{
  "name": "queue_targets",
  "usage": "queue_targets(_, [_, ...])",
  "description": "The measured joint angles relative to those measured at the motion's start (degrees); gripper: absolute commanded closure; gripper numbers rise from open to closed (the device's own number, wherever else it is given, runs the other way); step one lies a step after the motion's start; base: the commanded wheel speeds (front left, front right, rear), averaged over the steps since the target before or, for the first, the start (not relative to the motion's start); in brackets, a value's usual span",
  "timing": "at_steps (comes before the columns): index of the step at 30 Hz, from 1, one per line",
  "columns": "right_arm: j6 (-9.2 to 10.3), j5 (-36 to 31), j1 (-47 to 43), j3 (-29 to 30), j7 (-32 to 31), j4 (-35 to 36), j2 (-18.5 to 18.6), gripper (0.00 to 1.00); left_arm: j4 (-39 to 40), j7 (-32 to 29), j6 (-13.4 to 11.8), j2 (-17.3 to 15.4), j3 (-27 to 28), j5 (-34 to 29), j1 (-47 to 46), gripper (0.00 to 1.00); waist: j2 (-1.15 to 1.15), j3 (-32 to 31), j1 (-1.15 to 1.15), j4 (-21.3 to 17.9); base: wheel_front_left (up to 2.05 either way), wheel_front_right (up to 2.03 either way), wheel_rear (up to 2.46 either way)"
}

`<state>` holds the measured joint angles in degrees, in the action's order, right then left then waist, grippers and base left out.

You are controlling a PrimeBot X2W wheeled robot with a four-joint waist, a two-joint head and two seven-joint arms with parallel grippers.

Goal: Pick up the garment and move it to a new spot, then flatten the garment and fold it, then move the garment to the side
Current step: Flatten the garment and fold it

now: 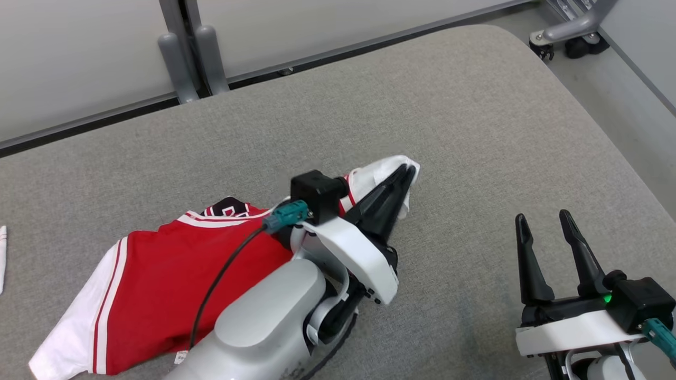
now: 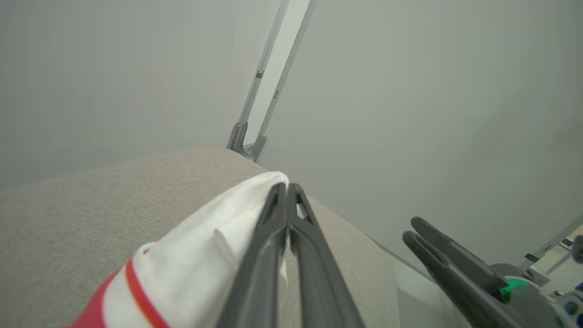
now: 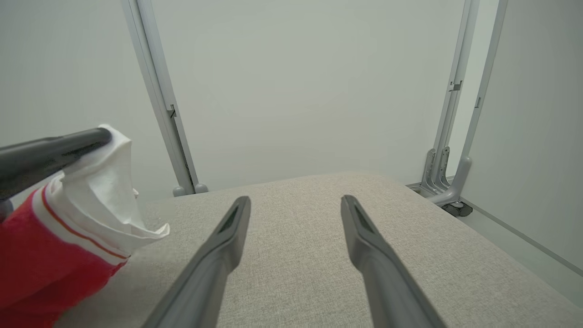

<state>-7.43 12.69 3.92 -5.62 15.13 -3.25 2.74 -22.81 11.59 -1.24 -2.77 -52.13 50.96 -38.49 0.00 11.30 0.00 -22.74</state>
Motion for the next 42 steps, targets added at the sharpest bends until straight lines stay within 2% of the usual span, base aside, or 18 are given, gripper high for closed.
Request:
queue_targets(4, [0.00, 0.54, -0.02, 1.30, 0.01, 0.11, 0.00, 0.00, -0.37, 0.90, -0.10, 0.02, -4.37, 3.07, -0.42, 0.00, 0.00, 0.44, 0.00, 0.48, 0.00, 0.00, 0.00])
queue_targets(9, [0.00, 0.76, -0.16, 2.68, 0.01, 0.27, -0.02, 0.00, 2.09, 1.70, -0.43, -0.07, -6.05, 3.97, -0.42, 0.00, 0.00, -0.33, 0.00, 3.08, 0.00, 0.00, 0.00])
queue_targets(11, [0.00, 0.58, -0.25, 3.13, 0.00, 0.29, -0.02, 0.00, 4.21, 1.97, -1.04, -1.38, -5.73, 3.90, 0.48, 0.00, 0.00, -0.85, 0.00, 4.35, 0.00, 0.00, 0.00])
queue_targets(14, [0.00, 0.26, -0.76, 3.70, 0.00, 0.34, -0.02, 0.00, 7.55, 2.59, -4.15, -6.86, -3.86, 2.41, 3.07, 0.00, 0.00, -1.94, 0.00, 6.17, 0.00, 0.00, 0.00])
queue_targets(19, [0.00, -0.69, -1.54, 4.49, 0.01, 0.45, -0.03, 0.00, 12.76, 3.08, -9.62, -16.64, 1.71, 3.36, 10.83, 0.00, 0.00, -4.01, 0.00, 8.92, 0.00, 0.00, 0.00])
queue_targets(22, [0.00, -1.25, -2.01, 4.52, 0.01, 0.52, -0.03, 0.00, 13.25, 2.66, -11.70, -22.51, 3.92, 4.71, 14.73, 0.00, 0.00, -4.81, 0.00, 10.47, 0.00, 0.00, 0.00])
queue_targets(26, [0.00, -1.94, -2.11, 4.33, 0.01, 0.58, -0.04, 0.00, 10.22, 1.16, -13.32, -27.04, 5.58, 6.56, 18.17, 0.00, 0.00, -5.24, 0.00, 11.88, 0.00, 0.00, 0.00])
queue_targets(31, [0.00, -2.48, -2.03, 3.59, 0.01, 0.63, -0.03, 0.00, 3.44, -1.04, -11.35, -26.94, 7.30, 11.61, 20.01, 0.00, 0.00, -4.56, 0.00, 12.23, 0.00, 0.00, 0.00])
queue_targets(36, [0.00, -2.82, -1.69, 3.22, 0.01, 0.58, -0.03, 0.00, -5.23, -2.38, -9.82, -26.54, 7.06, 12.24, 19.10, 0.00, 0.00, -3.86, 0.00, 11.85, 0.00, 0.00, 0.00])
queue_targets(41, [0.00, -3.03, -1.72, 3.26, 0.01, 0.57, -0.03, 0.00, -10.44, -4.88, -6.67, -25.49, 6.77, 13.78, 17.93, 0.00, 0.00, -3.52, 0.00, 11.38, 0.00, 0.00, 0.00])
queue_targets(42, [0.00, -3.03, -1.72, 3.26, 0.01, 0.57, -0.03, 0.00, -10.44, -4.88, -6.67, -25.49, 6.77, 13.78, 17.93, 0.00, 0.00, -3.52, 0.00, 11.38, 0.00, 0.00, 0.00])
